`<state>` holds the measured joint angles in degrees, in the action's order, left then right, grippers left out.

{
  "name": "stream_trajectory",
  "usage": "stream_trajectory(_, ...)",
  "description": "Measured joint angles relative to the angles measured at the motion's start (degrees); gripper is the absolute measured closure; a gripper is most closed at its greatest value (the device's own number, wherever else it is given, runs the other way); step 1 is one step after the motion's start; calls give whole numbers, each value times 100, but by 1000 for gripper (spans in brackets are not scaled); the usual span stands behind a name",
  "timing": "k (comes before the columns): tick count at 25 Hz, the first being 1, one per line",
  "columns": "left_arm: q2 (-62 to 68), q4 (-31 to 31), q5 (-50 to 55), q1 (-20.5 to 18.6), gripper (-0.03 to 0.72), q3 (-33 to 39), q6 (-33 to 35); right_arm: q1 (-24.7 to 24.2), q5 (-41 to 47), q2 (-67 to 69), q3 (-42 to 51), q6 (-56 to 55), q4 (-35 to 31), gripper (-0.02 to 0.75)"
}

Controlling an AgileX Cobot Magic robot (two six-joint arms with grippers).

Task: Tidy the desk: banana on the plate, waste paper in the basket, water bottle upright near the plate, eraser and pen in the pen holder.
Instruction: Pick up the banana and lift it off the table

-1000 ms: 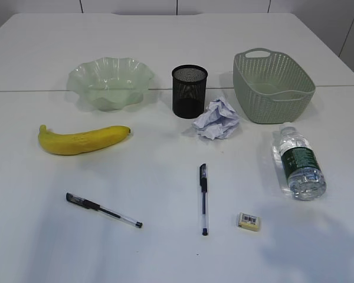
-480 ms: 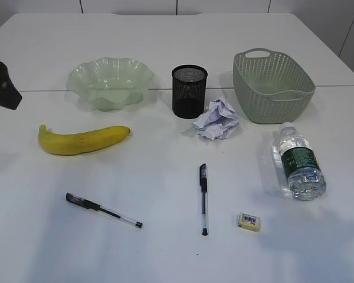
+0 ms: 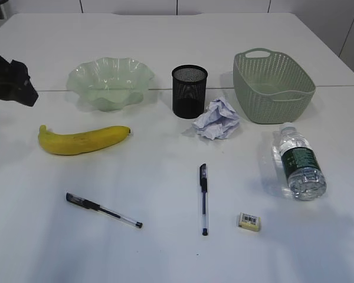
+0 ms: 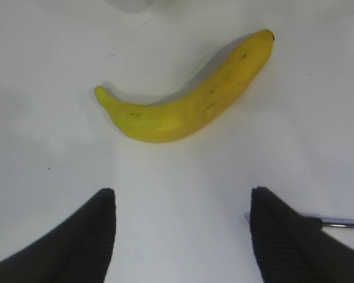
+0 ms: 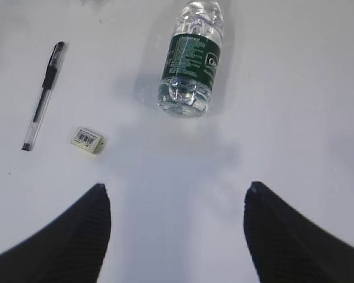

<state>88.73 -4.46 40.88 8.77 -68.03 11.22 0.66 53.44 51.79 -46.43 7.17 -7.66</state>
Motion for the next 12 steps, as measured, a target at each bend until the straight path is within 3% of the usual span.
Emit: stream_trajectory(12,1188,-98,952,0,158,-1309,862,60,120,50,-9,115,-523,217)
